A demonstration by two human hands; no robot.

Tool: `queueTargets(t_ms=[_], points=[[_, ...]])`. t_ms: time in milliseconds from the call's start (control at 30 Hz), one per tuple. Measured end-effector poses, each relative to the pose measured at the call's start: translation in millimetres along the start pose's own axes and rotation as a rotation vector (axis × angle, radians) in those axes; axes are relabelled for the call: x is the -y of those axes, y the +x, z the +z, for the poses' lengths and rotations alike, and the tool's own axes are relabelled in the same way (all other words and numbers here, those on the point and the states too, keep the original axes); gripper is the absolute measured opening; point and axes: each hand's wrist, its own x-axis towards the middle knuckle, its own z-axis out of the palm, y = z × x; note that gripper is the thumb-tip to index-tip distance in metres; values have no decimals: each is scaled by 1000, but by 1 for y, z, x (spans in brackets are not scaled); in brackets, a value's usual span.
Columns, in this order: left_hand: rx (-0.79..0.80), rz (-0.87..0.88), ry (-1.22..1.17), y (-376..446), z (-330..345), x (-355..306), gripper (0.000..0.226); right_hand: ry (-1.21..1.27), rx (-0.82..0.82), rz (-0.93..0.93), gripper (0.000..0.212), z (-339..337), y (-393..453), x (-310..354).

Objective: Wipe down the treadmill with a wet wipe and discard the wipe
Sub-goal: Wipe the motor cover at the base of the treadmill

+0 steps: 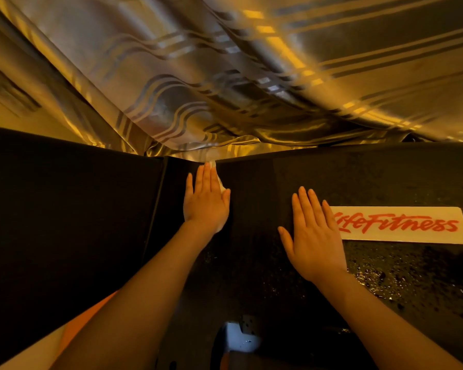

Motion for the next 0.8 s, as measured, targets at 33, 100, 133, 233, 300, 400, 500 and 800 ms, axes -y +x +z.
queueTargets(t_ms=[33,100,133,233,300,400,500,800], points=[[-3,2,-8,-9,3,1,65,0,-3,0,75,0,0,0],[-16,8,-16,-30,9,2,66,-2,-2,-2,75,1,0,0],[-20,7,-11,-39,12,3,66,-3,-4,-2,75,1,0,0],[-36,-11,30,-50,17,5,66,-2,-7,-5,75,1,0,-1],[-54,-16,55,-42,13,7,66,-4,-6,-8,75,1,0,-1],[-53,-13,118,-16,2,9,65,-10,-11,-8,75,2,0,-1],[-41,-10,157,4,-7,13,65,-13,-17,-9,75,2,0,-1],[-51,67,47,-88,28,20,67,-17,-3,-10,76,0,-1,-1]])
